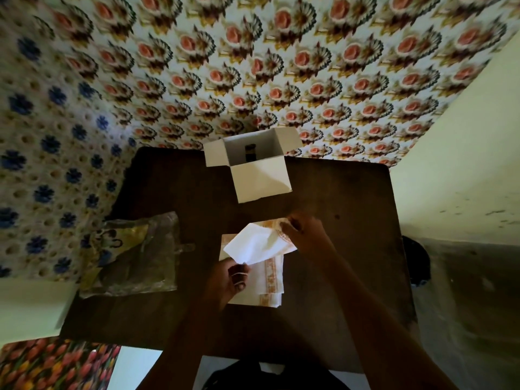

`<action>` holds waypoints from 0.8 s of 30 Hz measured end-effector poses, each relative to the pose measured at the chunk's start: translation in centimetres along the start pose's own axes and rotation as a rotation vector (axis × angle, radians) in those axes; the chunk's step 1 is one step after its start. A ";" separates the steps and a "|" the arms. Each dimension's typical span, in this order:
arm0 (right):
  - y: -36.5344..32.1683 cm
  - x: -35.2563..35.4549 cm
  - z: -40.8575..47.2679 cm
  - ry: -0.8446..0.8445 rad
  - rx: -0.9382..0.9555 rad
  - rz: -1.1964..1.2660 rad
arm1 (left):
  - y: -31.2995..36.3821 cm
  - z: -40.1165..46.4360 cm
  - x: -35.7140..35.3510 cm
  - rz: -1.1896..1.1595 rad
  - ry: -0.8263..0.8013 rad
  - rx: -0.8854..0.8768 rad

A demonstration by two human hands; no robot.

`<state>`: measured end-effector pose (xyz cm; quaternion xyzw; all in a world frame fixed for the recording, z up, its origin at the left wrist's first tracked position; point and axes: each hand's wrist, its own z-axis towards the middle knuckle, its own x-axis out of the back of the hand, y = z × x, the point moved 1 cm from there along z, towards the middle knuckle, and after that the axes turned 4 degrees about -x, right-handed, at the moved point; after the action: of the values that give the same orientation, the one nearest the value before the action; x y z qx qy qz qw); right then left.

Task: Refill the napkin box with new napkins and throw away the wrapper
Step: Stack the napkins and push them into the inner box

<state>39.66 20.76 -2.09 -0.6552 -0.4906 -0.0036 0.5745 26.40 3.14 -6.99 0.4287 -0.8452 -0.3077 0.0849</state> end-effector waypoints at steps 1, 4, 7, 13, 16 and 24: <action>-0.2 -0.1 0.1 0.016 -0.005 -0.008 | 0.1 0.0 0.3 0.027 0.014 -0.039; -0.1 -0.4 0.7 0.056 -0.042 0.013 | 0.2 -0.1 0.8 0.213 0.022 -0.233; 0.3 -0.7 1.0 0.056 -0.027 0.009 | -0.1 -0.4 1.5 0.400 -0.019 -0.399; 0.8 -1.4 0.5 -0.173 -0.026 0.030 | -0.8 -0.1 2.2 0.143 -0.078 -0.276; 1.0 -1.5 0.1 -0.318 -0.044 -0.003 | -0.7 0.4 2.5 0.005 -0.028 -0.202; -0.2 -2.0 2.0 -0.394 -0.001 -0.042 | -0.3 1.2 3.9 0.306 -0.048 -0.274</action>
<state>37.36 20.95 -3.80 -0.6331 -0.6070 0.1126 0.4670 23.68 0.48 -8.59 0.2721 -0.8526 -0.4133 0.1680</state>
